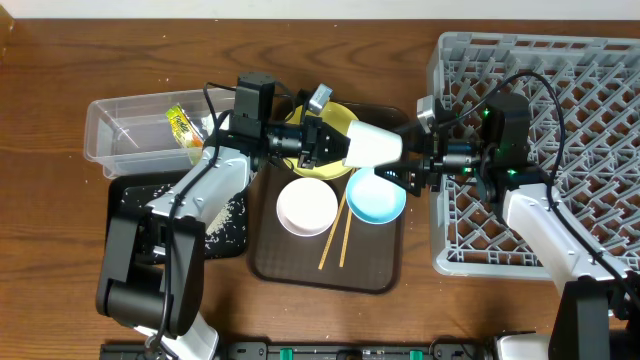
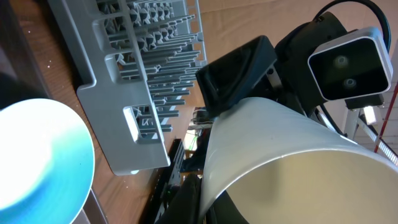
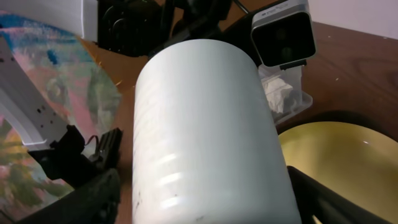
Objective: Sort waste into correct bins and load items into the dishwasher rack
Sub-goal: 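Hand the white cup from the left gripper to the right gripper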
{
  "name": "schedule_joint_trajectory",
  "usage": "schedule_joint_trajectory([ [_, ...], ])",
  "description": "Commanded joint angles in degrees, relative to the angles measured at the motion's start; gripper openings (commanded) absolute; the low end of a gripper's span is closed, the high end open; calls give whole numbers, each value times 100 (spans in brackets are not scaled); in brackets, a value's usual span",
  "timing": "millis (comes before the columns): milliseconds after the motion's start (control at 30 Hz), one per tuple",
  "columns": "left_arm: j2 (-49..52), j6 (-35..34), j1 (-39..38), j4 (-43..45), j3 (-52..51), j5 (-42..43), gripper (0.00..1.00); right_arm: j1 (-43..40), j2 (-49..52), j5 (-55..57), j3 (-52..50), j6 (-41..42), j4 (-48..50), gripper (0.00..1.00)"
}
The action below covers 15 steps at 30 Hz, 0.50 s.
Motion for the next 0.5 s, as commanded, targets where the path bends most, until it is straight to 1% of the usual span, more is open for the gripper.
schedule_joint_trajectory([
  [0,-15,-15,-2,28,66,162,6,118,2,-184,66,90,17,75],
  [33,-15,-15,-2,28,66,162,6,118,2,-186,66,90,17,71],
  [100,-15,-15,-2,28,66,162,6,118,2,-184,66,87,20,61],
  [400,-15,-15,-2,28,66,162,6,118,2,-184,66,87,59,58],
  [467,-15,-13,-2,28,66,162,10,118,2,-184,66,90,57,56],
])
